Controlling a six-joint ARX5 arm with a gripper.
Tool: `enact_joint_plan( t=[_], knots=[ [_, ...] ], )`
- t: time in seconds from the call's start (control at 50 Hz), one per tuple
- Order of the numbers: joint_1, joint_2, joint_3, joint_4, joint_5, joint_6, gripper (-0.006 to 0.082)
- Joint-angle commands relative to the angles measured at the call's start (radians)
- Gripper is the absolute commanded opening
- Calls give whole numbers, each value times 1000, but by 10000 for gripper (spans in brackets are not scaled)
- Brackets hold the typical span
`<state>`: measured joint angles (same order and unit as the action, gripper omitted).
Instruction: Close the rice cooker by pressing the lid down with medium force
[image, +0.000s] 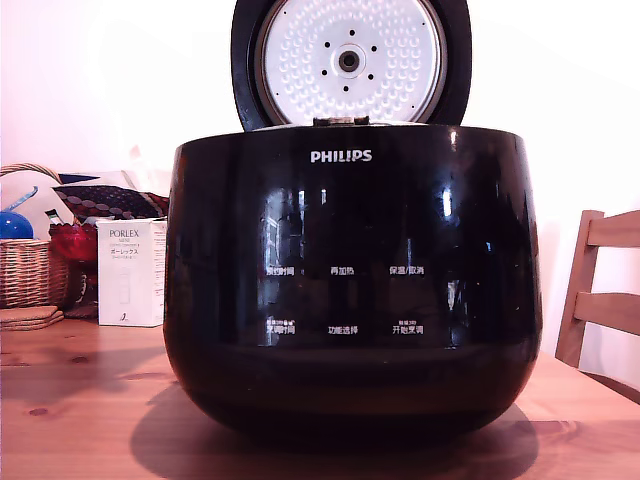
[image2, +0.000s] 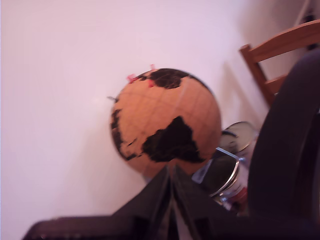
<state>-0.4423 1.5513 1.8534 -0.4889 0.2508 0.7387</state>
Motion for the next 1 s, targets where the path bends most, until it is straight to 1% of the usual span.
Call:
enact_joint_plan(
  t=[0.0, 0.2, 0.44, 0.8, 0.98],
  knots=[
    [4, 21, 49, 11, 21, 2, -24],
    [3, 66, 63, -6, 57, 1, -24],
    [-5, 111, 63, -37, 62, 1, -24],
    [-40, 143, 63, -48, 87, -5, -24],
    [-62, 151, 63, -91, 91, -5, -24]
  ],
)
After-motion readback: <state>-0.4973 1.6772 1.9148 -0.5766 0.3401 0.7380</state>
